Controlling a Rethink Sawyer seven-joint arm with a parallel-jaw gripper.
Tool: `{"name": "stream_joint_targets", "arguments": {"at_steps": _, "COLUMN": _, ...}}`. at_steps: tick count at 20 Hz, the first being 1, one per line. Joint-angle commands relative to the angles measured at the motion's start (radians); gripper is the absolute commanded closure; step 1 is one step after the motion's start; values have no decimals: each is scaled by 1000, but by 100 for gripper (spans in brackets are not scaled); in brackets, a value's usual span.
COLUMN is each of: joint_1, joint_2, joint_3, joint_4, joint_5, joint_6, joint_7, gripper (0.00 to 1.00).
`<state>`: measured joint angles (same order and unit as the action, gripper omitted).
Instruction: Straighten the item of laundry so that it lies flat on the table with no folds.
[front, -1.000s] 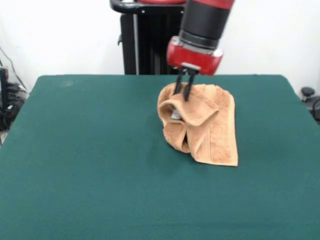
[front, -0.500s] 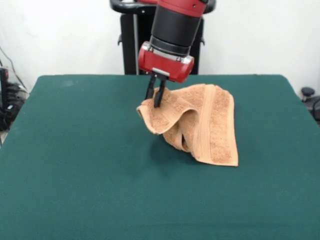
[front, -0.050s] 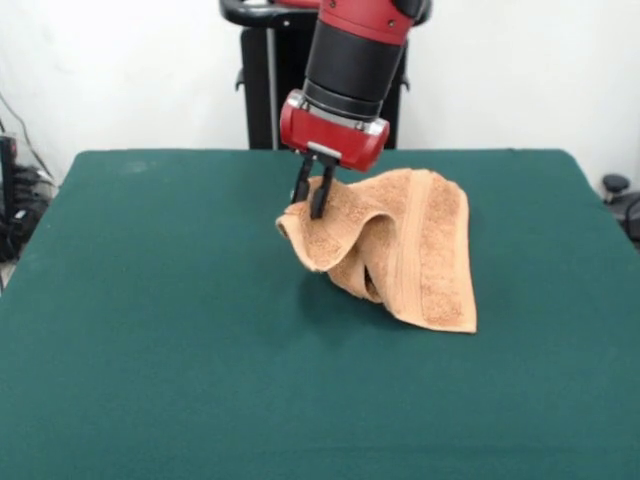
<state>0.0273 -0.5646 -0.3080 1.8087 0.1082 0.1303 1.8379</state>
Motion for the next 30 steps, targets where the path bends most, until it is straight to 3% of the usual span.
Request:
{"name": "stream_joint_targets", "arguments": {"at_steps": 1, "joint_1": 26, "joint_2": 20, "joint_3": 39, "joint_4": -6, "joint_5": 55, "joint_6": -18, "joint_7": 220, "gripper": 0}}
{"name": "stream_joint_targets", "arguments": {"at_steps": 4, "joint_1": 40, "joint_2": -29, "joint_3": 32, "joint_4": -11, "joint_5": 84, "joint_6": 61, "joint_7": 233, "gripper": 0}}
{"name": "stream_joint_targets", "arguments": {"at_steps": 9, "joint_1": 114, "joint_2": -108, "joint_3": -61, "joint_4": -112, "joint_5": 114, "joint_6": 320, "joint_7": 251, "gripper": 0}}
{"name": "stream_joint_targets", "arguments": {"at_steps": 14, "joint_1": 153, "joint_2": -113, "joint_3": -112, "joint_4": -183, "joint_5": 133, "joint_6": 449, "joint_7": 285, "gripper": 0}}
{"name": "stream_joint_targets", "arguments": {"at_steps": 21, "joint_1": 114, "joint_2": -75, "joint_3": -7, "joint_4": -224, "joint_5": 194, "joint_6": 445, "joint_7": 270, "gripper": 0}}
{"name": "stream_joint_targets", "arguments": {"at_steps": 30, "joint_1": 141, "joint_2": 90, "joint_3": -15, "joint_4": -276, "joint_5": 234, "joint_6": 241, "joint_7": 291, "gripper": 0}}
